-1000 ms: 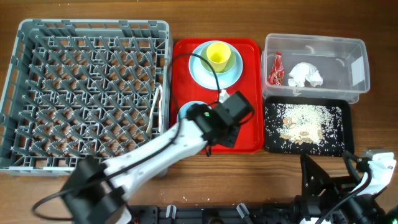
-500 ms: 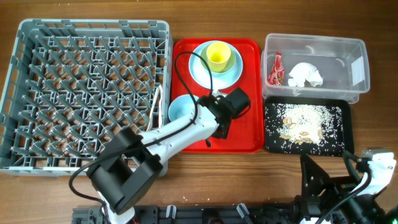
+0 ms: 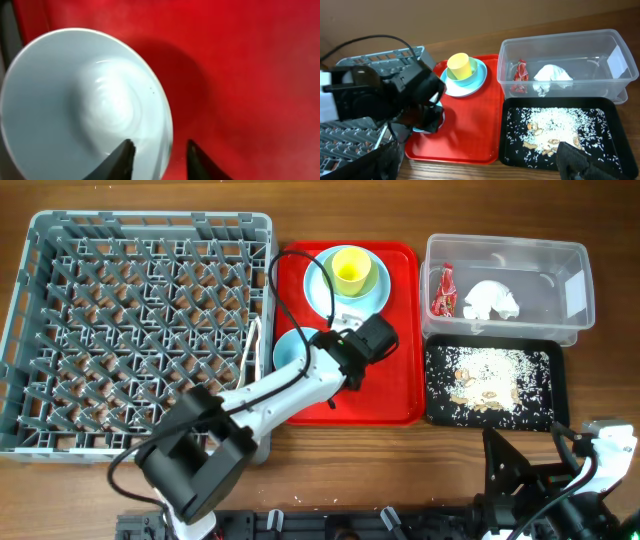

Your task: Sort waste into correct bins and load items into the dishwasher rack

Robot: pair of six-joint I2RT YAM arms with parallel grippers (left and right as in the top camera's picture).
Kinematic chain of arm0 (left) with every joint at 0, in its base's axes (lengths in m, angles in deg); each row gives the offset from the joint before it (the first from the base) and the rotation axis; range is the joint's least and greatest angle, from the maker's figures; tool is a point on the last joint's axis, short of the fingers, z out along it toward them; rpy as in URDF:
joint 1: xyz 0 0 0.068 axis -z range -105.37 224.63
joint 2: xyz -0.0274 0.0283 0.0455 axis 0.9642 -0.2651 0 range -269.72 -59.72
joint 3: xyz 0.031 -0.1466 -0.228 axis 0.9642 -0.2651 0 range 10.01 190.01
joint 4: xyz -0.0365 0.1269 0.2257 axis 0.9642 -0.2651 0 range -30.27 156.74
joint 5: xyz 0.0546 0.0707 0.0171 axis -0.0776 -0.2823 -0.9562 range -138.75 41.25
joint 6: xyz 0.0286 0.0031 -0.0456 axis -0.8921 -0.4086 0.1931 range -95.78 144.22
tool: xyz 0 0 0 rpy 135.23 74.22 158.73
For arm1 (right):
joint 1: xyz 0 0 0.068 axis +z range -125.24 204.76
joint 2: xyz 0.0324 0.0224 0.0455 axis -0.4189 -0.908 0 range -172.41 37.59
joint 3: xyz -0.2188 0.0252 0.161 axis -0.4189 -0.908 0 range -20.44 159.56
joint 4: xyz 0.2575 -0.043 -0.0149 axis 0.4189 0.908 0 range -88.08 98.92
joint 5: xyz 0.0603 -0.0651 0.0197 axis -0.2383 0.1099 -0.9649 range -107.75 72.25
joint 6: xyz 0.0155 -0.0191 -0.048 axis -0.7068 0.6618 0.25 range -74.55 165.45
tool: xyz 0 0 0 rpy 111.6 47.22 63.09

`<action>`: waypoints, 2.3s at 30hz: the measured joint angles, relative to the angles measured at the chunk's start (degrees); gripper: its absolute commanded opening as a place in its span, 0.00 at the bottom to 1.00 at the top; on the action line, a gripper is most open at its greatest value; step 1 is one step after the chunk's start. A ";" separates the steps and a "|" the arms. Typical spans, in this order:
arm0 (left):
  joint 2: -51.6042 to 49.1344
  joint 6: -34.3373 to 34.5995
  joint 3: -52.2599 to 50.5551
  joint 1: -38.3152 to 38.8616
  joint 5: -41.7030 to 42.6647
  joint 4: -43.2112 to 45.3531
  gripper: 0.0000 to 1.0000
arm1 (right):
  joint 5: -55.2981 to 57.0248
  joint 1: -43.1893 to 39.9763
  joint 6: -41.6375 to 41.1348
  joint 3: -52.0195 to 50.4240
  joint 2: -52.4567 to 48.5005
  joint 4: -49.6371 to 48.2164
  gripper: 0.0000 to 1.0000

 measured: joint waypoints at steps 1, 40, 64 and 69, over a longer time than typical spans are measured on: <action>-1.22 0.07 -0.02 0.00 -0.15 0.22 0.15 | 0.00 0.00 0.00 0.00 0.00 0.00 1.00; -17.55 4.59 21.35 -58.27 98.38 24.52 0.13 | 0.00 0.00 0.02 0.00 0.00 0.02 1.00; 11.30 3.34 21.57 -58.90 81.40 8.87 0.04 | 0.00 0.00 0.02 0.00 0.00 -0.02 1.00; 7.58 1.27 21.57 -38.75 43.80 4.17 0.04 | 0.00 0.00 0.00 0.00 0.00 0.00 1.00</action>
